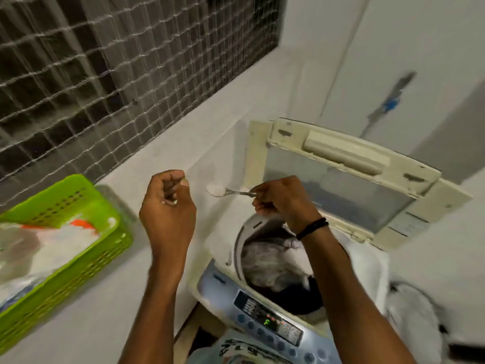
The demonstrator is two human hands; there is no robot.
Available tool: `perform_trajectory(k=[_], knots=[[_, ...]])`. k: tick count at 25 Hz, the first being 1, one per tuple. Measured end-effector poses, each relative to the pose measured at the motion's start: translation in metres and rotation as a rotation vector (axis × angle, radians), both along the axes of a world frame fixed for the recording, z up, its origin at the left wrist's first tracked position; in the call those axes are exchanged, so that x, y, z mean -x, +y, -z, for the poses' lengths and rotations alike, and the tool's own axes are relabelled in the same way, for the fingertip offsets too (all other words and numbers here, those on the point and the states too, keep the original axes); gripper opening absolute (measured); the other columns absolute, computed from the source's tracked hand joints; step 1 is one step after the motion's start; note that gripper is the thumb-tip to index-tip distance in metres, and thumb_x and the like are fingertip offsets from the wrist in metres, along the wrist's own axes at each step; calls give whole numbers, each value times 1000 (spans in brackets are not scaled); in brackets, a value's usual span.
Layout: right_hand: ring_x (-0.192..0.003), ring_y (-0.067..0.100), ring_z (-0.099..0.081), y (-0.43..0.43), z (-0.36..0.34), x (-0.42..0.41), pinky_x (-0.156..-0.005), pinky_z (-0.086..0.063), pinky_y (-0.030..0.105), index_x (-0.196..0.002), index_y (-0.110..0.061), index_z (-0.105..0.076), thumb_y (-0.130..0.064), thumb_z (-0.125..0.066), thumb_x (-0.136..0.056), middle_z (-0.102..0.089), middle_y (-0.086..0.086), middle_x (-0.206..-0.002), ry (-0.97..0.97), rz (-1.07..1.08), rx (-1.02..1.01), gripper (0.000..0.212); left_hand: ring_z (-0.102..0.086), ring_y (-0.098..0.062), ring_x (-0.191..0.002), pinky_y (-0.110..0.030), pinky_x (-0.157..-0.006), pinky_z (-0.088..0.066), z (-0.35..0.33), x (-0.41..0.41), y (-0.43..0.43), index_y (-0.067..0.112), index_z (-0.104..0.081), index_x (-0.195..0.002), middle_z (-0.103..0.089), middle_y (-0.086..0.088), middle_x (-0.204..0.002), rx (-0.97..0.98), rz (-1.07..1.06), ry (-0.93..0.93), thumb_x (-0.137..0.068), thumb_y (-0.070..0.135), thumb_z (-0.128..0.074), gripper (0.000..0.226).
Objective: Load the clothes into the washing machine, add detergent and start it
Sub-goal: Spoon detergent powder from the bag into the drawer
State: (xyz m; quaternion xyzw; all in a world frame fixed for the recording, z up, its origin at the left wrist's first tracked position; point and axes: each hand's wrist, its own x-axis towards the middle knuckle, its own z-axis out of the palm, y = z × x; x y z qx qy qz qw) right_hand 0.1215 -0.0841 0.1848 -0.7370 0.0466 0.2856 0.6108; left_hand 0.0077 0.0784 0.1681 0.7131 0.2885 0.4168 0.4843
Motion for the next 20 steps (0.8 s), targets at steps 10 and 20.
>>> perform_trajectory(k=[10, 20], knots=[[-88, 31, -70, -146, 145, -58, -70, -54, 30, -80, -16, -72, -12, -59, -85, -73, 7, -74, 27, 294, 304, 14, -71, -17, -82, -35, -81, -58, 136, -123, -96, 26, -70, -96, -75, 1, -89, 432, 396, 468, -82, 21, -67, 14], [-100, 36, -68, -159, 234, -53, -87, -51, 33, -103, -11, -77, -4, -63, -81, -74, 17, -106, -209, 235, 680, 27, -48, -35, -129, -37, -98, -44, 220, -177, -155, -2, -33, -146, -43, -25, -146, 1472, 372, 610, -104, 27, -41, 51]])
